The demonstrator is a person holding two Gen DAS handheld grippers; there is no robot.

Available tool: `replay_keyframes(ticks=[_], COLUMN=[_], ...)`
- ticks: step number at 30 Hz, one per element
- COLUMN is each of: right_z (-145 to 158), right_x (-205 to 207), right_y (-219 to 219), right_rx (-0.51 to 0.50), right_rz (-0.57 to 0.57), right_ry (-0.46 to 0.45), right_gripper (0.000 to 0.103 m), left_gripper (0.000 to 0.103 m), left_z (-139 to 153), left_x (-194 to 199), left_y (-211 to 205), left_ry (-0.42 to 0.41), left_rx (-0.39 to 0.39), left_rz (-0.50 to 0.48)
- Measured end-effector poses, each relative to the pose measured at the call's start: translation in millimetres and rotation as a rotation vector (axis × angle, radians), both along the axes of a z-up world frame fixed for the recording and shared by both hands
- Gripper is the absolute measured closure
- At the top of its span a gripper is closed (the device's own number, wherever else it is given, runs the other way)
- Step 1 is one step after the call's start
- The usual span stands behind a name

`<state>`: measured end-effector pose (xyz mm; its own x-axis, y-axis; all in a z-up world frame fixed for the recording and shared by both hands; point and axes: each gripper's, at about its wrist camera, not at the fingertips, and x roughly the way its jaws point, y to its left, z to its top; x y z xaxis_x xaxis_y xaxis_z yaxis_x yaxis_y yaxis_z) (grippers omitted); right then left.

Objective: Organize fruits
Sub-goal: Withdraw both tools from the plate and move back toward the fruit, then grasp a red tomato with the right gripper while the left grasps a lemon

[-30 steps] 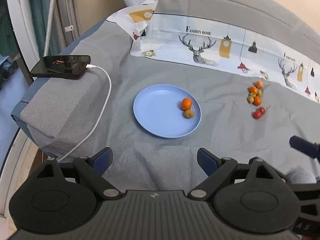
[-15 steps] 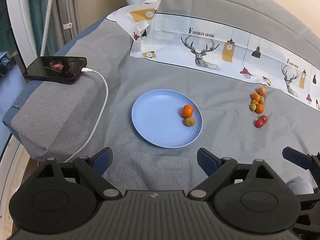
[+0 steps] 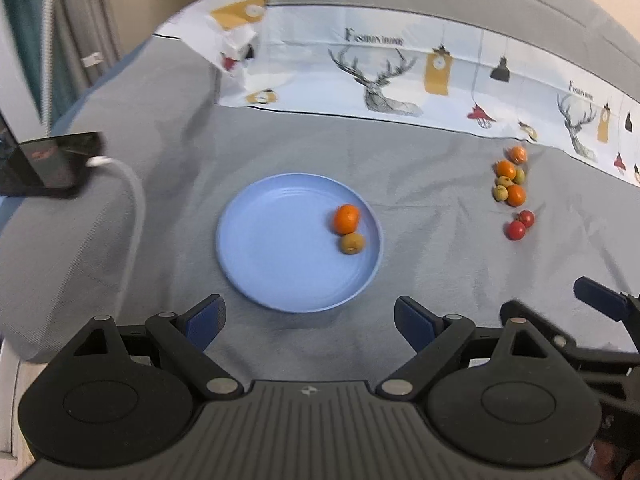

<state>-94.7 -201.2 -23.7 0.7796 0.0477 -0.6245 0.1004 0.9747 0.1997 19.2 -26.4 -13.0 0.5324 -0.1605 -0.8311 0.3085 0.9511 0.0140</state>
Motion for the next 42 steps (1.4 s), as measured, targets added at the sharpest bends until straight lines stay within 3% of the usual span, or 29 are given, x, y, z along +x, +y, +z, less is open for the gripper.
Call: replay_keyframes(ticks=[11,17,23,26,29,34,36,37,38,39,40,42], right_z=[-76,-121,-161,-177,-182,-189,-189,-188,-188,-187,-185,-183], right_x=[41,75,124,141,140,131,133,133,132,131,131,131], right_y=[-122,-192,-229,-230,-235,-251,-246,-245,-243,-240,-237,-233], right_rx=[-0.082,-0.100,-0.049,-0.081,-0.198,-0.118,-0.132,-0.132,-0.131,-0.126,-0.118,-0.133], right_rz=[-0.325,-0.454,-0.436,-0.393,-0.432,-0.426,-0.418,-0.413,-0.400,-0.378,-0.351,-0.342], right_ry=[0.063,0.088,0.131,0.156,0.171,0.153,0.145,0.141,0.135,0.125,0.112,0.104], right_gripper=[0.006,0.006,0.007,0.008,0.009,0.010,0.019,0.023,0.034,0.055,0.067,0.069], left_gripper=[0.009,0.009,0.009,0.009,0.009,0.009,0.009,0.013,0.031,0.047,0.077,0.076], left_z=[-33,-68,-112,-134,-156,-175,-176,-175,-173,-171,-170,-167], left_x=[53,100,152,167,176,174,174,174,174,173,172,171], left_y=[-113,-183,-269,-301,-329,-355,-359,-360,-360,-360,-361,-361], left_ry=[-0.005,0.039,0.097,0.127,0.167,0.169,0.173,0.170,0.173,0.186,0.196,0.189], left_rx=[0.026,0.039,0.046,0.047,0.042,0.065,0.041,0.028,0.001,-0.020,-0.023,-0.029], left_rz=[-0.157,-0.216,-0.314,-0.359,-0.416,-0.484,-0.502,-0.504,-0.517,-0.535,-0.550,-0.554])
